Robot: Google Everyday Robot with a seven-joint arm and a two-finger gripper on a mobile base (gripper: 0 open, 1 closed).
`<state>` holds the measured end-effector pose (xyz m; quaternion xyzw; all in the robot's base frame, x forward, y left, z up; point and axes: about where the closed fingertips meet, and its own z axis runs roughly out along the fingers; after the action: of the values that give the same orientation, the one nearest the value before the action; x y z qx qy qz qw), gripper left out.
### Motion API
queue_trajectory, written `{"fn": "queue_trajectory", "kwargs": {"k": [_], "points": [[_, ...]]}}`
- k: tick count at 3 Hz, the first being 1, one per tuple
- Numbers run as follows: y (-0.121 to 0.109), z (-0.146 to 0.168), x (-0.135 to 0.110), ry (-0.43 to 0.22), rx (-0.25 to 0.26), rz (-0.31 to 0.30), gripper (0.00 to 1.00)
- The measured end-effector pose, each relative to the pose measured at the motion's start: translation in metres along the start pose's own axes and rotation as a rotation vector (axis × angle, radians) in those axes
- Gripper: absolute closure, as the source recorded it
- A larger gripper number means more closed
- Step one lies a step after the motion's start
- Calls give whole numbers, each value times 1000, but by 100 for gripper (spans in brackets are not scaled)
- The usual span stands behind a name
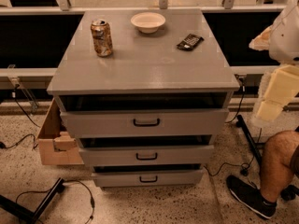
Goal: Open bottom drawer
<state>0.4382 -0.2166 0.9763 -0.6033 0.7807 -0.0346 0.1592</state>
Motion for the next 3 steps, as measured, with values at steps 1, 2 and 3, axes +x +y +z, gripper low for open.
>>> {"fn": "queue_trajectory", "kwargs": {"k": [1,2,3], "points": [[0,0,0,0,0,0,0],[11,19,-3,-42,-15,17,0],[43,59,-13,-132,-37,57,0]]}}
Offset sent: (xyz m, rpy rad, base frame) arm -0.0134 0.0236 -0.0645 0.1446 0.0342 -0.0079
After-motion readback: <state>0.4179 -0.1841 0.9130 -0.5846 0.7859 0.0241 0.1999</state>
